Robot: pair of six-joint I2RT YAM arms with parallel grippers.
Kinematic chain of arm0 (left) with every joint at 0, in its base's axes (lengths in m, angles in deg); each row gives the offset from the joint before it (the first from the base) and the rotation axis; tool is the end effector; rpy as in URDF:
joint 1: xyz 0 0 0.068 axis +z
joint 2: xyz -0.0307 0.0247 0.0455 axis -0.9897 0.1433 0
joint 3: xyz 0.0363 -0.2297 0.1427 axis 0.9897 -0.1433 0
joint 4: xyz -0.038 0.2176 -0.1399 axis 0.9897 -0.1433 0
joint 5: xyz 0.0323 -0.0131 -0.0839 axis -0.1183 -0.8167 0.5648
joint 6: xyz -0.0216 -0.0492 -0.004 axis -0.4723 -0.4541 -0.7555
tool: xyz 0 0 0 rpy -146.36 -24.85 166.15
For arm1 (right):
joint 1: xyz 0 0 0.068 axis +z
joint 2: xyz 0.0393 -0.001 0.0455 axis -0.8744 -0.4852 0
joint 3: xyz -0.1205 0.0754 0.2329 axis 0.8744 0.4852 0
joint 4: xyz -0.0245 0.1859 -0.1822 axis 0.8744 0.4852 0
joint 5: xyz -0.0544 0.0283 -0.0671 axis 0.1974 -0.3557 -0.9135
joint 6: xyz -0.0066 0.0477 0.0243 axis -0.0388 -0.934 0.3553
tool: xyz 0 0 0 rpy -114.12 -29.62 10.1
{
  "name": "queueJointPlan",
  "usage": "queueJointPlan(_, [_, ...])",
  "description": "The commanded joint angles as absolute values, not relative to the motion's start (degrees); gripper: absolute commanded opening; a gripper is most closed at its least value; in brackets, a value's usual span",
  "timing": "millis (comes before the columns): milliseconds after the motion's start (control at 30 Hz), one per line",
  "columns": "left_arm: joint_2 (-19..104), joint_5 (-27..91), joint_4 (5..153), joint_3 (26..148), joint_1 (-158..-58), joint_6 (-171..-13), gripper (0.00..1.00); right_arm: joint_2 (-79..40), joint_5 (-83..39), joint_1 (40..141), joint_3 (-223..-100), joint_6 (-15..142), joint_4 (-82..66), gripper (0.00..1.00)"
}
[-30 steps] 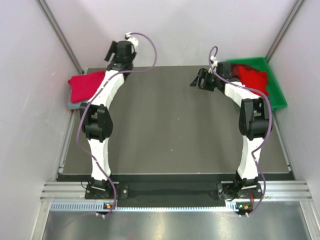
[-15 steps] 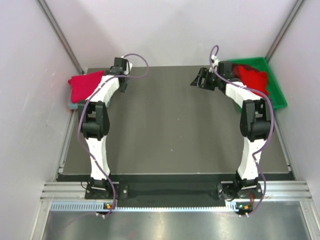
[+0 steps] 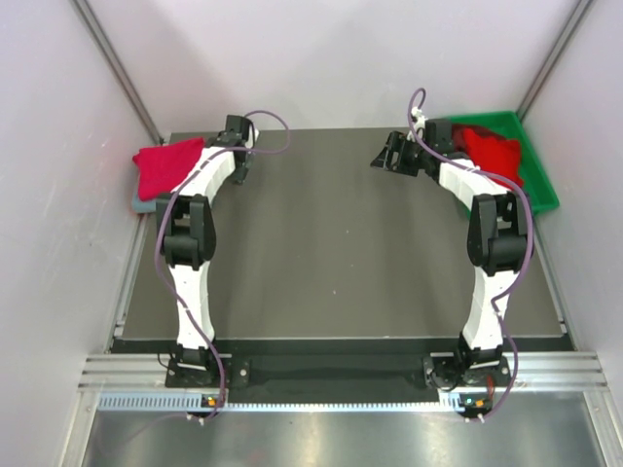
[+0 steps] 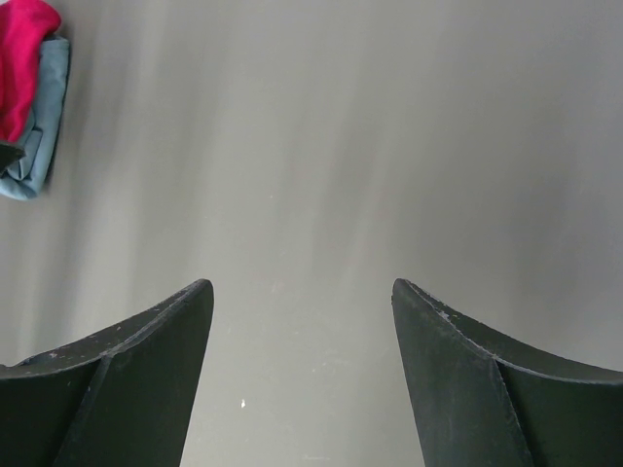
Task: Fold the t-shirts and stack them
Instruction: Neatly place the folded tshirt to the corner
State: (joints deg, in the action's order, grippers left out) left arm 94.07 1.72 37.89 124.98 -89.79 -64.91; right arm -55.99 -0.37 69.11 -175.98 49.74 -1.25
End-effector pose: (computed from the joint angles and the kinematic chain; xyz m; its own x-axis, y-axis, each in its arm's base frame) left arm 0.4876 -0.0553 0.2246 -0.8083 0.3665 -0.4608 0.1431 0.8815 0.4500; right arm 0.4677 0.0842 0.2269 -0.7096 0.2098 -0.6727 -0.2843 0.7883 0.5457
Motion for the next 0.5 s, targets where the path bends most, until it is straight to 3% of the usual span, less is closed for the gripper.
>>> queueJointPlan(0, [88.07,-2.38,38.70,123.83,-89.67,-63.68,0.57,-54.04,0.82,69.59,-176.66,50.19,-4.10,0.75])
queueJointPlan(200, [83.48,-5.45,40.19,116.97,-89.58,-61.22,0.58,-55.44,1.18,69.76,-177.37,48.97,-4.54,0.75])
queueJointPlan(467, [84.88,-6.42,41.60,116.78,-89.06,-60.69,0.57,-56.50,1.35,70.20,-178.69,48.35,-4.89,0.75])
